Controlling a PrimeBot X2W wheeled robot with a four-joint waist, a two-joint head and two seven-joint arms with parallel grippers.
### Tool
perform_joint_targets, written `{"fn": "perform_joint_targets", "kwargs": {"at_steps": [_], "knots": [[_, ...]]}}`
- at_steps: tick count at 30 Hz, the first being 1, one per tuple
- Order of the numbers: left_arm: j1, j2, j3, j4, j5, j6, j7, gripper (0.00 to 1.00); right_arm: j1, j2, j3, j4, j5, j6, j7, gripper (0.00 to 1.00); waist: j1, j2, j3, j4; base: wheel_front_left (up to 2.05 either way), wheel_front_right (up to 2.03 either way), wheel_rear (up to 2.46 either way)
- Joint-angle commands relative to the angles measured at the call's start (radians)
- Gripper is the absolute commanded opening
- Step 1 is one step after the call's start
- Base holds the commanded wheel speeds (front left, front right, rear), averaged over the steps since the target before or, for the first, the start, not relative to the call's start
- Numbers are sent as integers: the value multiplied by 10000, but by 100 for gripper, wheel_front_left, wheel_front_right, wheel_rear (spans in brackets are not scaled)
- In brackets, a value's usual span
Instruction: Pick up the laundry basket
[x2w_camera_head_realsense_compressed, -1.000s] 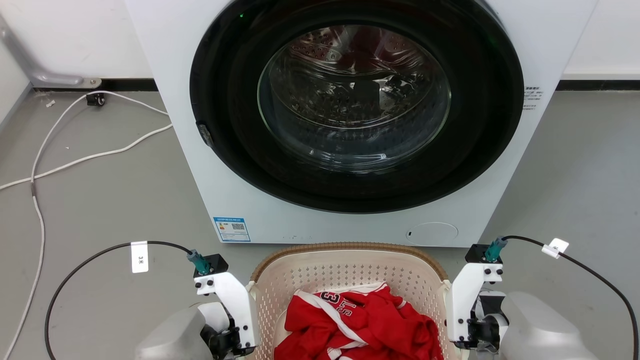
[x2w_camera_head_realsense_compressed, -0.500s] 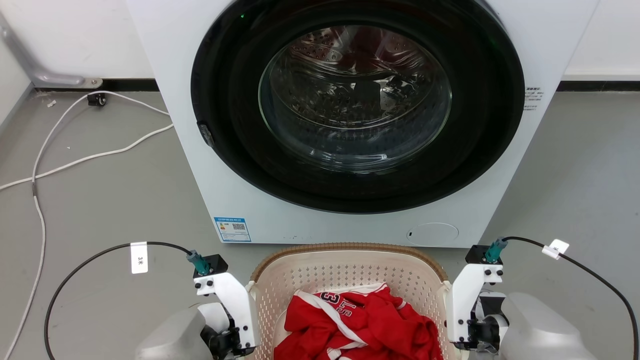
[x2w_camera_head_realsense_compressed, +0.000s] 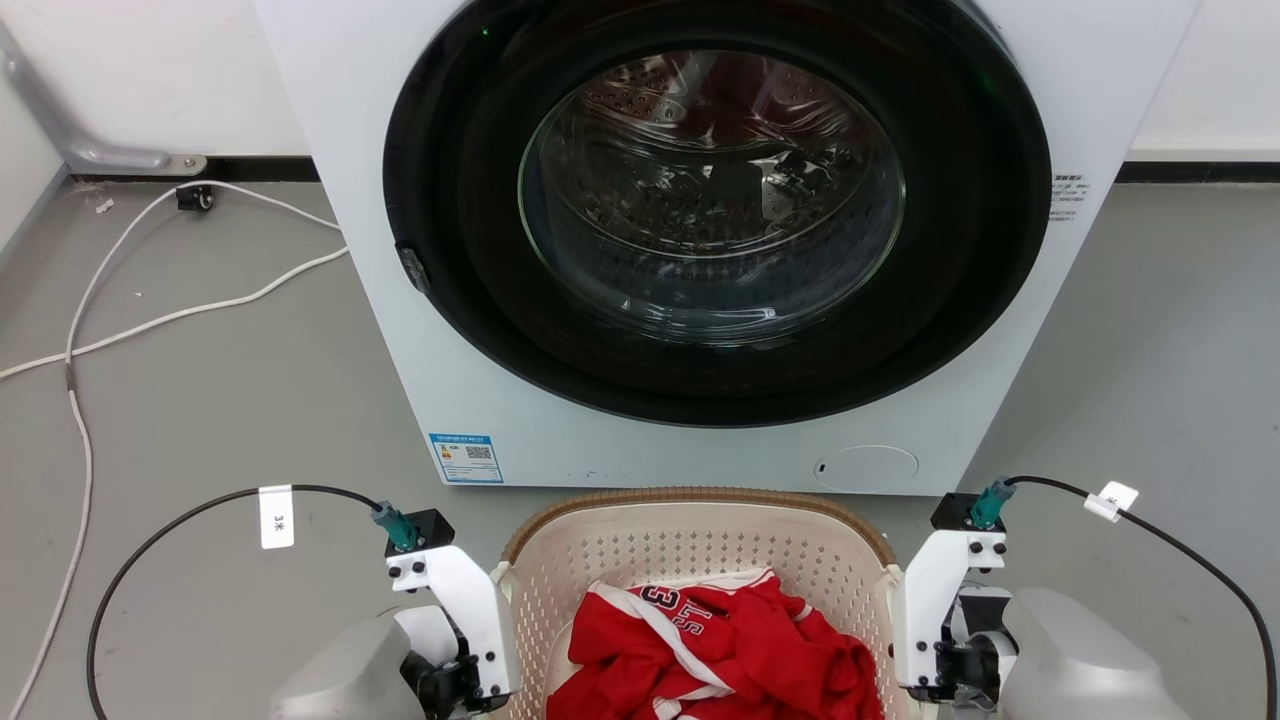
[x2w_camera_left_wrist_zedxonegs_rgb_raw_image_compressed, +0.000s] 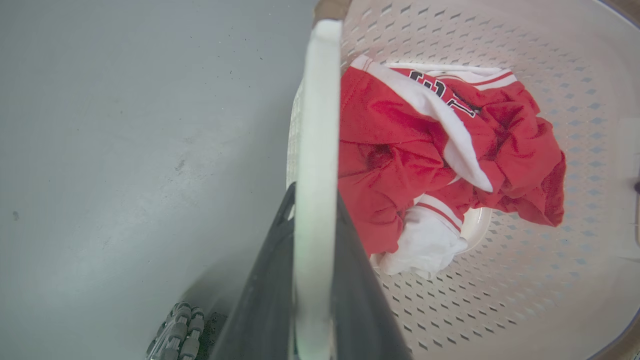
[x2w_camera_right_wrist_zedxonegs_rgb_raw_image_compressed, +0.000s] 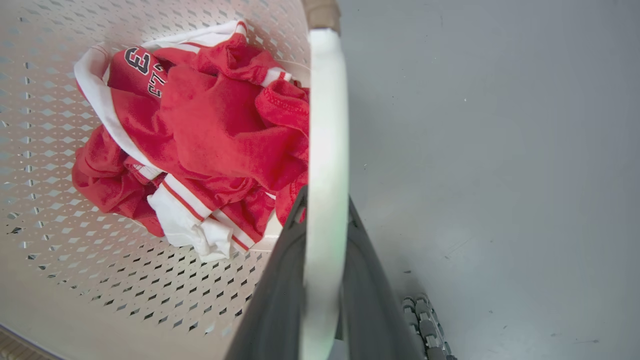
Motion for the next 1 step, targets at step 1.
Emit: {"fn": "perform_joint_targets", "kwargs": {"at_steps": [1], "knots": [[-109, -427, 3, -201, -86, -141, -64, 0, 78, 440, -5, -164, 149, 156, 14, 0, 0, -1, -1, -1, 0, 0, 0]]}}
